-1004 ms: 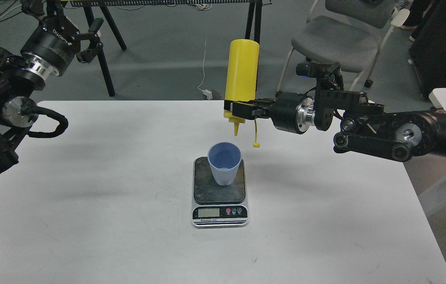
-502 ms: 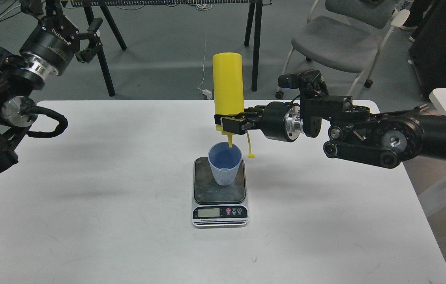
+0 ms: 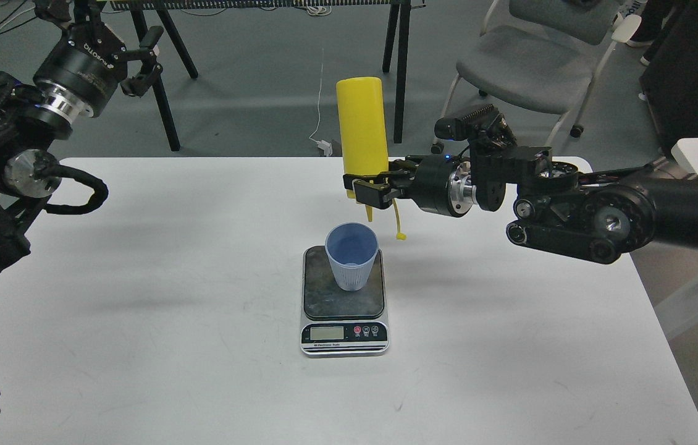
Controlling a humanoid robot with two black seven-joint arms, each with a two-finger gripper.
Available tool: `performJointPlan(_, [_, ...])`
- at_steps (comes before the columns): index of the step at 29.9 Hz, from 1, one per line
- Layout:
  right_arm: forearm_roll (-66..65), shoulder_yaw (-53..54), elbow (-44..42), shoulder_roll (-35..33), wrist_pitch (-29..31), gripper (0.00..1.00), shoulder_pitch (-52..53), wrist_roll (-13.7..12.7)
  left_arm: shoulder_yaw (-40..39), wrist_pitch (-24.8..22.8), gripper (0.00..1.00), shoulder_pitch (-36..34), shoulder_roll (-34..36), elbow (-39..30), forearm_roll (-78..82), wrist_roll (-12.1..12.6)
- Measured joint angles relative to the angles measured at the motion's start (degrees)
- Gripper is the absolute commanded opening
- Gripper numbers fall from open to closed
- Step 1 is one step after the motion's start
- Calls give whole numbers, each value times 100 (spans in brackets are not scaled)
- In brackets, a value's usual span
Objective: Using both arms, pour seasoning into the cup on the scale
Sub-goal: 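Hold the inverted bottle over the cup to pour, then turn the bottle upright and carry it back toward its spot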
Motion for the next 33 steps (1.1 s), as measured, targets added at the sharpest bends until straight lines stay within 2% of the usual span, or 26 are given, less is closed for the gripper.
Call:
performJointPlan(4, [69,69,-182,10,-39,34,-41,-5,2,0,99,6,-4,0,0,0])
performJointPlan(23, [700,275,234,-103,-41,34,-222,2,8,0,99,-19,1,0,0,0])
performJointPlan(26, [967,446,224,-430,-20,34,-242,16,9,0,99,-19,19,0,0,0])
performJointPlan(29, [1811,800,342,-1016,80,34,-432,114,9,0,99,-19,22,1,0,0])
performJointPlan(33, [3269,1716,905,-2022,643,34,-1128,377,10,0,99,-18,7,1,0,0])
